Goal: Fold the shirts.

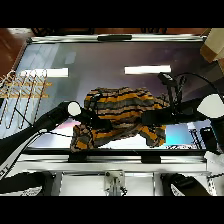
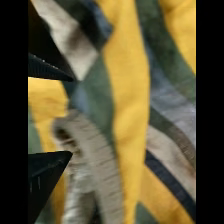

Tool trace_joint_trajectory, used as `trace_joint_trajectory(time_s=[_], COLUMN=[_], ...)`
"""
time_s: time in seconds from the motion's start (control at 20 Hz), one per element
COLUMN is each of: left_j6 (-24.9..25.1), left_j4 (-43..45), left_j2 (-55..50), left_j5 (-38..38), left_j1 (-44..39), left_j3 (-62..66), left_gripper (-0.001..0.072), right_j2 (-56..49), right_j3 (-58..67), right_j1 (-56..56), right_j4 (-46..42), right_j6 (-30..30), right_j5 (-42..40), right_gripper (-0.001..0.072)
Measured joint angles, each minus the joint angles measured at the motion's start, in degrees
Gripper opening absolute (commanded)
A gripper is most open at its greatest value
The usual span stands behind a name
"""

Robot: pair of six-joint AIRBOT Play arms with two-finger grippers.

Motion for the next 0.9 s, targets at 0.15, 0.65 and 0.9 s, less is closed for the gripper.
trace_joint_trajectory(time_s=[0.15, 0.65, 0.9], left_j6=[0.0, 5.6, 3.3], left_j4=[-0.9, 0.0, 0.6], left_j2=[-1.1, 14.8, 30.0], left_j5=[5.2, -1.6, -11.5], left_j1=[-0.4, 6.0, 9.6], left_j3=[0.1, 2.4, 3.1], left_gripper=[0.0065, 0.0049, 0.0049], right_j2=[0.0, 0.0, 0.0], right_j3=[0.0, 1.7, 3.8], right_j1=[0.0, 0.0, 3.1], right_j4=[-0.2, -5.6, -7.0], right_j6=[0.0, -1.8, 3.7], right_j5=[-0.2, 1.8, 4.6], right_gripper=[0.0049, 0.0048, 0.0047])
